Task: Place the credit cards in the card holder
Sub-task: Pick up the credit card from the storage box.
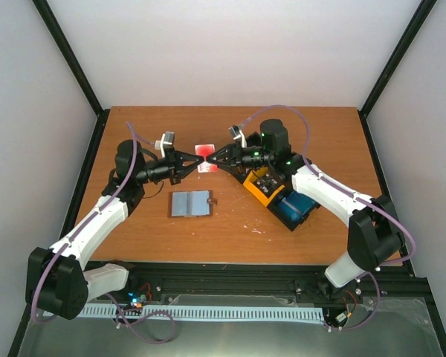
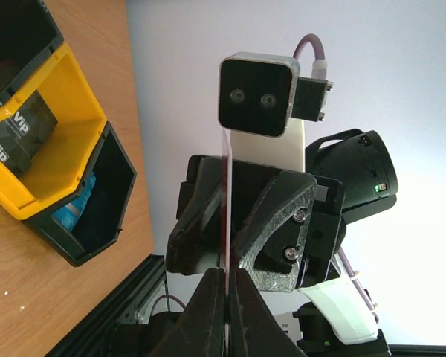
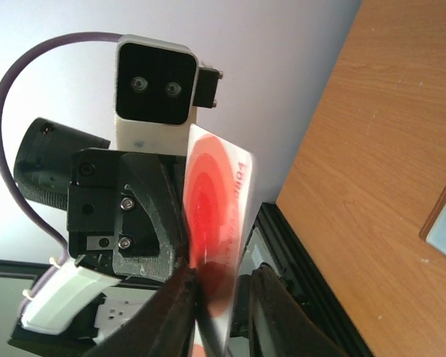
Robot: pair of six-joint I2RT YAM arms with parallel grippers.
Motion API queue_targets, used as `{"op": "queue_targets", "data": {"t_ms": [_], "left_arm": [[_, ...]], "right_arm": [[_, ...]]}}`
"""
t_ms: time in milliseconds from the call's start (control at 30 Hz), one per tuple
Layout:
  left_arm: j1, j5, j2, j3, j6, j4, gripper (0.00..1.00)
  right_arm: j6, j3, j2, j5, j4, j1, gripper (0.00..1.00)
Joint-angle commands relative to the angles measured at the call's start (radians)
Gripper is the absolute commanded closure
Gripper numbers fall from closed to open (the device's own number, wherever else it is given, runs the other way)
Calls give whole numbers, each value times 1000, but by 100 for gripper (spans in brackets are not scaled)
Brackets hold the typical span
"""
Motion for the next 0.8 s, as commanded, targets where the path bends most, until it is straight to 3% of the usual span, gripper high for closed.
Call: {"op": "queue_targets", "data": {"t_ms": [0, 167, 267, 433, 667, 733, 767], "left_arm": [[-1, 35, 0, 60, -13, 9, 99], [3, 14, -4, 69, 55, -74, 99], [10, 0, -4, 83, 105, -147, 99], [15, 8, -2, 73, 119, -186, 98], [15, 12, 10, 82, 129, -232, 97], [16, 9, 17, 83, 139, -250, 91], [16, 7, 22, 82, 150, -264, 81]], "right_arm": [[-15, -4, 11, 26, -20, 14, 83], [39, -48, -10, 36, 66, 15, 97], [45, -69, -22, 47, 73, 14, 97], [67, -96, -46, 55, 103, 15, 88], [98, -101, -55, 58, 113, 15, 97], [110, -110, -61, 73, 112, 14, 97], [111, -113, -67, 86, 105, 15, 97]]}}
